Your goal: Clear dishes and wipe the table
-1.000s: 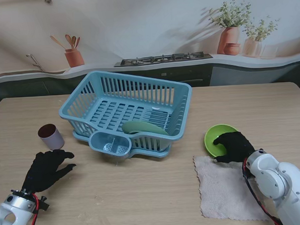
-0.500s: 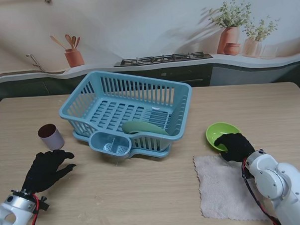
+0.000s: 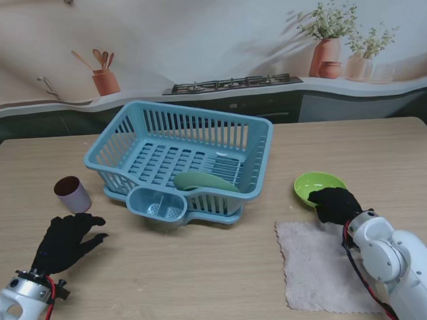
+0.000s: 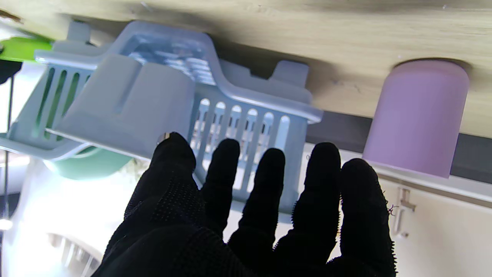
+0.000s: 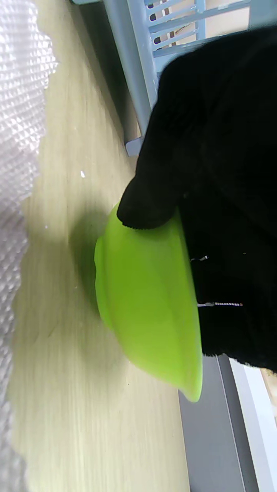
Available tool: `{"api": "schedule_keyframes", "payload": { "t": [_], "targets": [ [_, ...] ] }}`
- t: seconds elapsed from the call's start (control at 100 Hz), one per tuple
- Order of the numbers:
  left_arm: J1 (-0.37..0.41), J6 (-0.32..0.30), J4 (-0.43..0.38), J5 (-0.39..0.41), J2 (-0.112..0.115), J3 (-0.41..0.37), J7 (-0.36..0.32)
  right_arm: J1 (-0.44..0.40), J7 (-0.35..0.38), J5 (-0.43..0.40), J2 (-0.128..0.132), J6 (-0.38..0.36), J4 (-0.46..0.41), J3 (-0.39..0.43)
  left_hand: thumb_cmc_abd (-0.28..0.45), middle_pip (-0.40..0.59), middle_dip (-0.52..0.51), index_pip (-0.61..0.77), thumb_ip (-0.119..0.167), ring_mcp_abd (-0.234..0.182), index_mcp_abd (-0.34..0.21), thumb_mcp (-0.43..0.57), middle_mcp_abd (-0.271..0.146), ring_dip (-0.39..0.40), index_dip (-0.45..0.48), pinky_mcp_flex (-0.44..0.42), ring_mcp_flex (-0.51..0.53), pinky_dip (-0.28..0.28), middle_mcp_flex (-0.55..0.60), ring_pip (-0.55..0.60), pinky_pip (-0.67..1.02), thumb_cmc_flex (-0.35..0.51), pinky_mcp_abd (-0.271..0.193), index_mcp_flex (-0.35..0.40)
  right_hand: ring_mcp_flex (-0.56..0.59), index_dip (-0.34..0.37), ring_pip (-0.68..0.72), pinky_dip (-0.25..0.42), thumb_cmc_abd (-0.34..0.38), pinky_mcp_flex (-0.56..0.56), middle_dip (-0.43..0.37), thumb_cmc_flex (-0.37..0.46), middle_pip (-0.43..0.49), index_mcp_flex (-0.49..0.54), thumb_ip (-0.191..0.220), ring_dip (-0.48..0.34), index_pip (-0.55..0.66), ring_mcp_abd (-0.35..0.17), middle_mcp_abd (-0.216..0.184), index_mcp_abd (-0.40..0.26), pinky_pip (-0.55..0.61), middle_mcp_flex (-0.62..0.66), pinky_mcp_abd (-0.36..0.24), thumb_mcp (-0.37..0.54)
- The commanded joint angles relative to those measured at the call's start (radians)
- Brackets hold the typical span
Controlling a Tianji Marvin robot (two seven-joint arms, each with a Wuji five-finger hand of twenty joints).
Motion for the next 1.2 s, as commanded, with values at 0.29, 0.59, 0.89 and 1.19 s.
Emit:
{"api": "schedule_keyframes", "payload": {
  "t": [0.29, 0.59, 0.89, 1.19],
  "targets": [
    [0.004, -0.004, -0.002, 0.001, -0.002, -0.002, -0.003, -0.012, -0.045, 0.017, -0.014, -0.044, -0.006, 0.026, 0.033, 0.008, -0.011, 0.009, -0.004, 0.021, 0.001, -0.009, 0.003, -0.001, 0.002, -0.014, -0.017, -0.016, -0.009, 0.011, -0.019, 0.023, -0.008, 0.016, 0.202, 0.071, 0.165, -0.035, -0.045, 0.276, 0.066, 0.105, 0.033, 0.226, -0.027, 0.049, 0.173, 0.142, 0.058, -0.039, 0.219, 0.189, 0.084, 0.193],
    [0.006, -0.009, -0.002, 0.003, -0.003, -0.005, 0.004, -0.02, -0.089, 0.054, -0.027, -0.087, -0.047, 0.068, 0.034, 0.009, -0.011, 0.01, -0.003, 0.023, 0.001, -0.012, 0.005, -0.001, 0.002, -0.014, -0.017, -0.016, -0.006, 0.011, -0.019, 0.022, -0.008, 0.018, 0.236, 0.075, 0.181, -0.045, -0.066, 0.311, 0.084, 0.103, 0.024, 0.246, -0.036, 0.064, 0.177, 0.153, 0.068, -0.038, 0.238, 0.219, 0.095, 0.213],
    [0.008, -0.009, -0.003, 0.001, -0.004, -0.006, 0.004, -0.016, -0.109, 0.08, -0.035, -0.121, -0.081, 0.093, 0.035, 0.008, -0.011, 0.008, -0.002, 0.022, 0.0, -0.012, 0.006, -0.001, 0.002, -0.015, -0.017, -0.017, -0.006, 0.011, -0.019, 0.022, -0.008, 0.018, 0.262, 0.075, 0.209, -0.032, -0.076, 0.334, 0.093, 0.112, 0.029, 0.251, -0.041, 0.092, 0.179, 0.156, 0.081, -0.028, 0.265, 0.224, 0.107, 0.212],
    [0.007, -0.012, -0.002, 0.002, -0.003, -0.007, 0.002, -0.013, -0.135, 0.101, -0.043, -0.175, -0.119, 0.125, 0.035, 0.008, -0.011, 0.008, -0.002, 0.022, 0.002, -0.013, 0.005, -0.001, 0.003, -0.014, -0.016, -0.017, -0.005, 0.012, -0.019, 0.022, -0.008, 0.02, 0.27, 0.072, 0.21, -0.025, -0.076, 0.343, 0.093, 0.111, 0.029, 0.253, -0.042, 0.101, 0.181, 0.155, 0.081, -0.029, 0.268, 0.226, 0.107, 0.213]
  ]
}}
